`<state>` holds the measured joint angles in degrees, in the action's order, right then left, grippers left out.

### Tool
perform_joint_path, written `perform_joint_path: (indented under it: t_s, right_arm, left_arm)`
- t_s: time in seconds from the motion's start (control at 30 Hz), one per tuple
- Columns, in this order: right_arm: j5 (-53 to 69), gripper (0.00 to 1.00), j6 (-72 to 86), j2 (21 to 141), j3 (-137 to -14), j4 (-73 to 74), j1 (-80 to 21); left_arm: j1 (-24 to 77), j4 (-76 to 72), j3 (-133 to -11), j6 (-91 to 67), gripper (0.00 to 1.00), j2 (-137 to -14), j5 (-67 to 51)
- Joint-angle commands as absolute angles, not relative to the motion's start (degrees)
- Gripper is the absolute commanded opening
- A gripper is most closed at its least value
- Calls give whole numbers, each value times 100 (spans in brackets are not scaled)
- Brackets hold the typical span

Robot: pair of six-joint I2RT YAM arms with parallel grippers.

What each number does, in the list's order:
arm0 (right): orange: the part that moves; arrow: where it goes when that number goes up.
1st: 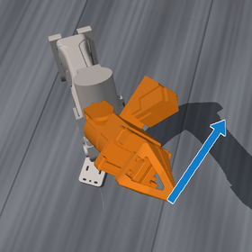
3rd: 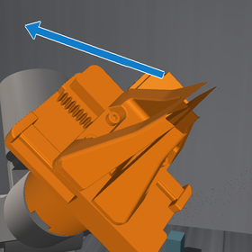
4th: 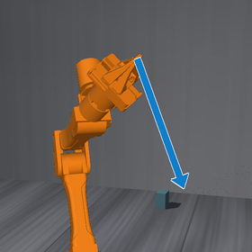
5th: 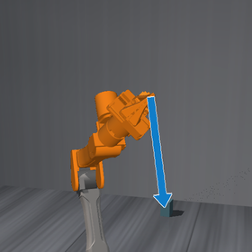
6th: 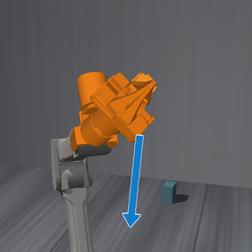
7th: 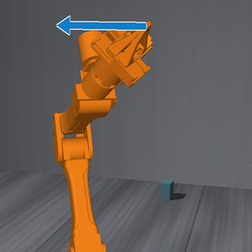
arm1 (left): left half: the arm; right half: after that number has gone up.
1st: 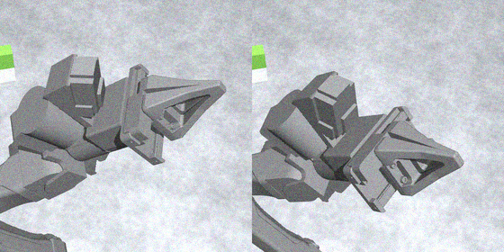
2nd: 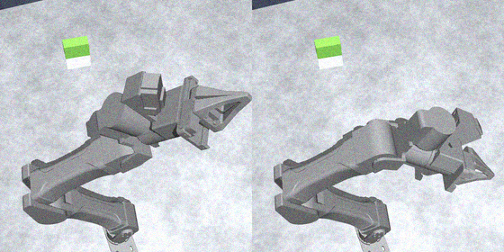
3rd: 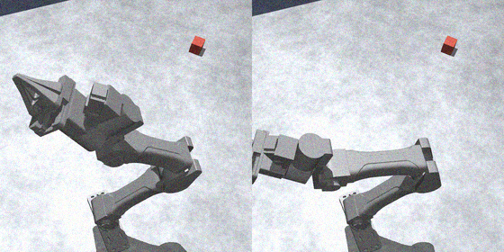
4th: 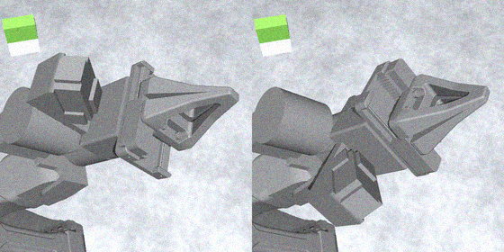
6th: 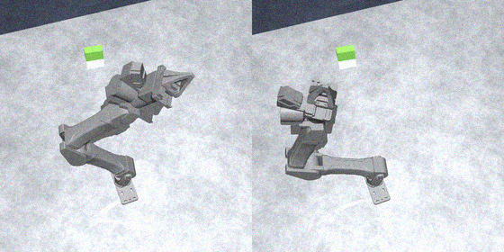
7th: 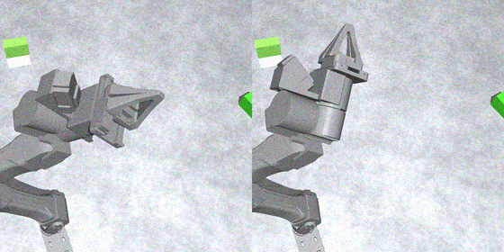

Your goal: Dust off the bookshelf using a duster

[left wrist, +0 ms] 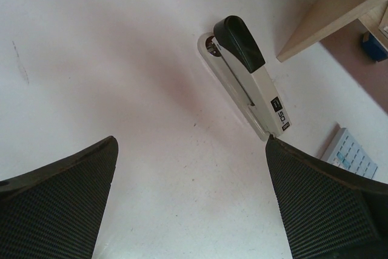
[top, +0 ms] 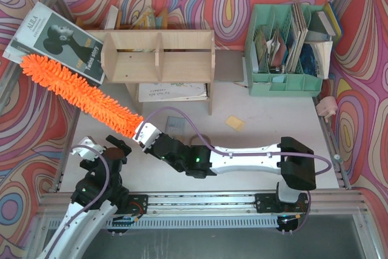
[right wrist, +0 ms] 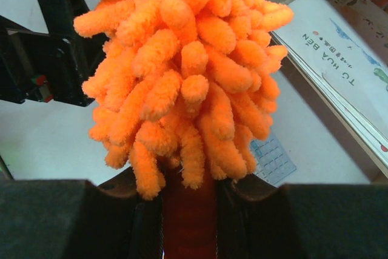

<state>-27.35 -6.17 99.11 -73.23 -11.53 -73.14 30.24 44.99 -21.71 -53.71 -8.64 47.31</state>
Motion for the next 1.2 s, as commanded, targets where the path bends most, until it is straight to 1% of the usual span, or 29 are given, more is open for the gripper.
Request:
perform_joint_path:
  t_s: [0.0, 0.23, 0.53, 0.7, 0.93, 1.17]
  right_arm:
    - [-2475, 0, -618, 9553, -7126, -1880, -7380]
    - [-2438, 0, -738, 9544, -6974, -2228, -7515]
    - [-2802, 0, -1177, 9800, -7445, -1898, -7465]
    - [-2850, 0, -1922, 9876, -7722, -1692, -7420]
    - [-2705, 0, -3333, 9604, -7848, -1432, -7154]
    - [-2892, 0, -4460, 9545, -8145, -1565, -6831]
  left_arm:
    - [3032, 4200, -1987, -4962, 98, -832, 4720]
    - [3033, 4131, -1916, -4790, 98, -584, 4754]
    - [3032, 3994, -1843, -4715, 98, -325, 4609]
    - [3032, 3781, -1778, -4565, 98, -367, 4540]
    - [3032, 3575, -1680, -4390, 98, -386, 4510]
    - [3036, 3588, -1669, -4339, 98, -311, 4415]
